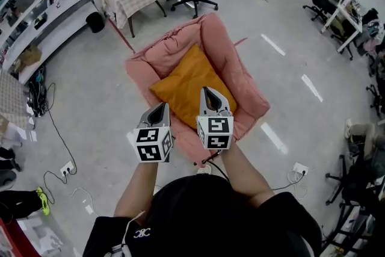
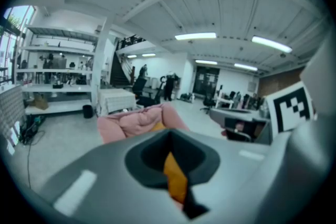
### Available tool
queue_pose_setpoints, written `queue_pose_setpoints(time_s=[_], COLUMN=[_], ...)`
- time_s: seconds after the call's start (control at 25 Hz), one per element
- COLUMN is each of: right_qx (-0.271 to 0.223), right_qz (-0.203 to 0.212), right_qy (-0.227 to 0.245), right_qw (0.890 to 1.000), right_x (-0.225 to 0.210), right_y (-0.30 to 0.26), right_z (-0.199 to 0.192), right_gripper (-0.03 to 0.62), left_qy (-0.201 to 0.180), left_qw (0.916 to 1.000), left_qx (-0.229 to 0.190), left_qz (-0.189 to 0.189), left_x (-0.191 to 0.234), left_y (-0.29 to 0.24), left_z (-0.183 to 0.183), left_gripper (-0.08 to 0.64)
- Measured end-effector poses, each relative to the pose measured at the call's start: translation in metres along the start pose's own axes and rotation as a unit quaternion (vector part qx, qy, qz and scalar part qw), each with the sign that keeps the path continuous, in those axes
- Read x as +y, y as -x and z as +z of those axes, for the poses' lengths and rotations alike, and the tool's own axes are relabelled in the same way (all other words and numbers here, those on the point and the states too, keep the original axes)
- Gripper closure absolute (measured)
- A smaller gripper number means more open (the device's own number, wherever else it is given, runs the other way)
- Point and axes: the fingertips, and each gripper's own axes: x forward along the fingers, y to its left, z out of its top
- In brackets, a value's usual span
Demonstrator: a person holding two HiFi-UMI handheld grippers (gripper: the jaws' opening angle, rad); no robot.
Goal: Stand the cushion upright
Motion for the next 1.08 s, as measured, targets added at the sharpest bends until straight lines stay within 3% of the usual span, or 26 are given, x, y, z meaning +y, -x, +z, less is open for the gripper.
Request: queue_pose_setpoints(time_s=[0.44, 1.08], right_qx=[0.016, 0.023], right_qz=[-0.011, -0.014], right_qy=[-0.013, -0.016], right_qw=[1.0, 0.999], right_x=[-0.003, -0.01], right_y=[0.011, 0.021], right_z=[-0.007, -0.022], right_gripper=[0.595, 0.595], left_qy=[-0.029, -0.039], left_qw=[0.9986, 0.9977], left_qx=[-0.004, 0.006], left_qz=[-0.044, -0.055], left_x=[-0.026, -0.04], left_y=[-0.007, -0.013], left_z=[0.008, -0.001], left_gripper=[0.56, 0.56])
